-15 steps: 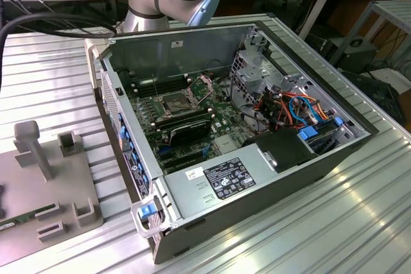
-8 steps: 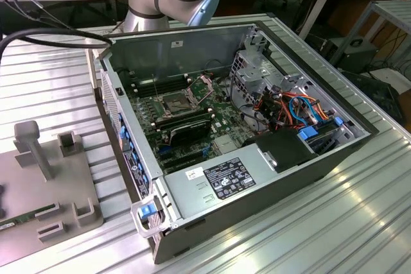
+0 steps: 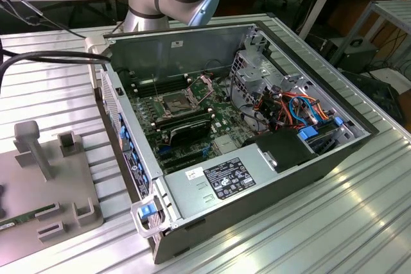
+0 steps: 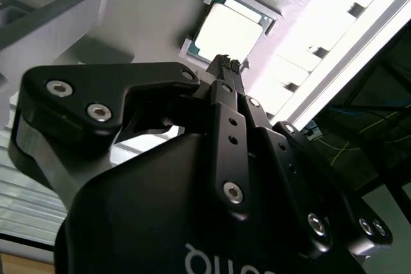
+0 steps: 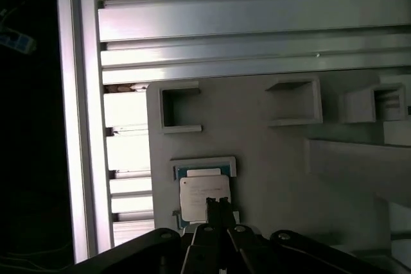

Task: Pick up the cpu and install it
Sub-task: 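Reach for the cpu, then pick up the cpu and move it towards the insertion slot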

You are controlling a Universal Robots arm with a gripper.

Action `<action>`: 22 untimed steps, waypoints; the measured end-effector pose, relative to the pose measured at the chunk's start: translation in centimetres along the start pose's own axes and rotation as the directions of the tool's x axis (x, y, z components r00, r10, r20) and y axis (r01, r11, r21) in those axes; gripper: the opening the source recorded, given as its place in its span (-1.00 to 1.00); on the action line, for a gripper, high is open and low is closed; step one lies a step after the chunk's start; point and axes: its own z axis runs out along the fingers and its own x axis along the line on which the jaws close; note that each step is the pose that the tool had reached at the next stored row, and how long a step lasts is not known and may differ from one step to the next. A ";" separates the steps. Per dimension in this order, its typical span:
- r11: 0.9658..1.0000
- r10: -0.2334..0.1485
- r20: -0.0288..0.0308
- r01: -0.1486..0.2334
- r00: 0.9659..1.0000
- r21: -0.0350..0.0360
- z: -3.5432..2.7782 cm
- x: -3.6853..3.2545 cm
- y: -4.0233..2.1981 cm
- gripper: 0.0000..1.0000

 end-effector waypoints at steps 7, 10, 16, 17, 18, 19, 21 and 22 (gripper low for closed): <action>1.000 0.000 0.000 0.000 1.000 0.000 0.65 0.13 -0.56 -0.79; 1.000 0.000 0.000 0.000 1.000 0.000 0.67 0.12 -0.57 -0.79; 1.000 0.000 0.000 0.000 1.000 0.000 0.69 0.12 -0.57 -0.79; 1.000 0.000 0.000 0.000 1.000 0.000 0.69 0.12 -0.57 -0.79; 1.000 0.000 0.000 0.000 1.000 0.000 0.69 0.12 -0.57 -0.79; 1.000 0.000 0.000 0.000 1.000 0.000 0.69 0.12 -0.57 -0.79; 1.000 0.000 0.000 0.000 1.000 0.000 0.69 0.12 -0.57 -0.79; 1.000 0.000 0.000 0.000 1.000 0.000 0.69 0.12 -0.57 -0.79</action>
